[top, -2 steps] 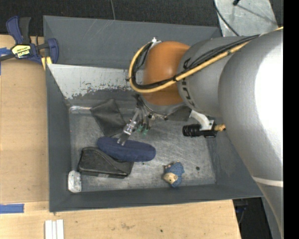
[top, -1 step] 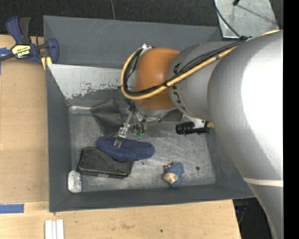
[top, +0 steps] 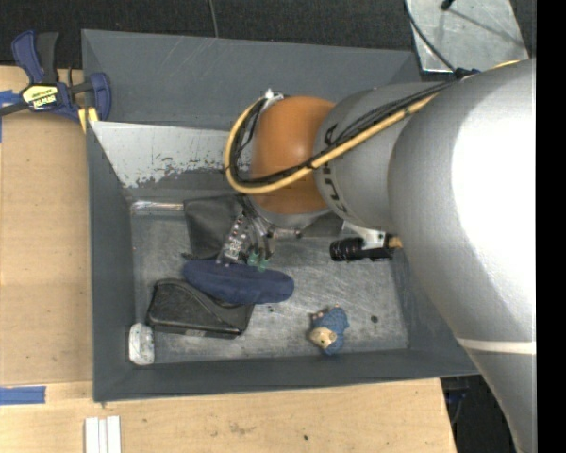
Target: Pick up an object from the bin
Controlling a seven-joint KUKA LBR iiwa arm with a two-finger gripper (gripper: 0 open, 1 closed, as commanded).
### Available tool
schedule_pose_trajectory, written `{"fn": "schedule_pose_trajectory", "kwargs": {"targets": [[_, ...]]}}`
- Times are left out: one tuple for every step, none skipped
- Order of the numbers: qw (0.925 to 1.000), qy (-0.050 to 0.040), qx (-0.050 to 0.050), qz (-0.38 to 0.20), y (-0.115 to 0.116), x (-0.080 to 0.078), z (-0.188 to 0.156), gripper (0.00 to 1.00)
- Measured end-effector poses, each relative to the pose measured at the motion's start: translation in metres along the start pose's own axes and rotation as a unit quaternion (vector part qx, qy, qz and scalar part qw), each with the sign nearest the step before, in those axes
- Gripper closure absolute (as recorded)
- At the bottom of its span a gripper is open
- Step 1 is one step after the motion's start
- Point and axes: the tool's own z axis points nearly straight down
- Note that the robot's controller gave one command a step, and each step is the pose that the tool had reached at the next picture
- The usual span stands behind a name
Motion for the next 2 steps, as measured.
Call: {"fn": "schedule_pose_trajectory", "kwargs": {"targets": [[0.9991,-0.0003,-0.001,0.043,0.019,-0.02,-0.095,1.0],[0.9992,0.0011,0.0,-0.039,0.027,-0.013,-0.131,1.0]]}}
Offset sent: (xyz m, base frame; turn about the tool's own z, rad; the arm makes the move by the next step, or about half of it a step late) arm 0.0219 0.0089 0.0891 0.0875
